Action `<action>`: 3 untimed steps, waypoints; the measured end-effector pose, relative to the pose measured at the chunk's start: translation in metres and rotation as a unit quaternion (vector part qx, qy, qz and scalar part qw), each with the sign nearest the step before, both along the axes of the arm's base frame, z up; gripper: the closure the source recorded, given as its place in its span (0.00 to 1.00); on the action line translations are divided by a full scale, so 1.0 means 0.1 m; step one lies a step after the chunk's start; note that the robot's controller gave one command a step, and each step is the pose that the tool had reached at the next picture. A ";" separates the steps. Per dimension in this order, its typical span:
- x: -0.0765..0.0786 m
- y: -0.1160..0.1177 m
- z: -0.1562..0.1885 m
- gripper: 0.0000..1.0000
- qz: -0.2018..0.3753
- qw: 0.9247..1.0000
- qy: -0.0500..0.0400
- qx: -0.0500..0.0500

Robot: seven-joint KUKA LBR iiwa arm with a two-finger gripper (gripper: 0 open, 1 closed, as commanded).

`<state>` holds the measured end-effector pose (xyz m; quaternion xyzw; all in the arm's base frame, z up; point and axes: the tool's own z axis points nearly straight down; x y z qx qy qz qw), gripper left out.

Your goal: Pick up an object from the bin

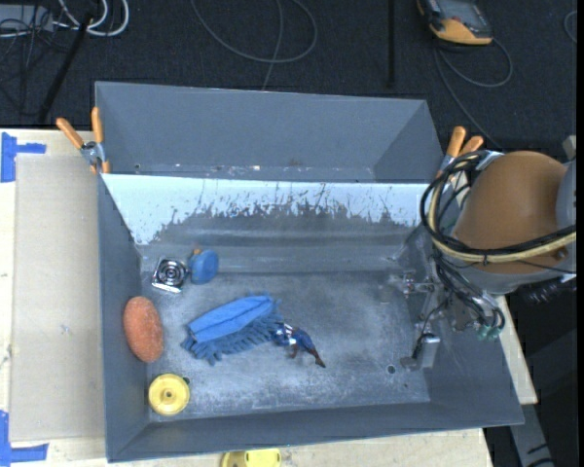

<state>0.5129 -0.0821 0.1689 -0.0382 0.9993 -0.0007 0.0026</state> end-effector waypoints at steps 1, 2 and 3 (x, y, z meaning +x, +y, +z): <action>-0.08 0.26 -0.37 0.00 -0.025 1.000 0.003 0.001; 0.06 0.58 -0.43 0.00 -0.077 0.997 0.004 0.001; 0.07 0.86 -0.73 0.00 -0.039 0.999 0.001 0.001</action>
Offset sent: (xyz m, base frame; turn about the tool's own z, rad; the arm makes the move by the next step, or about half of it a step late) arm 0.0158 0.0702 -0.0408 0.1683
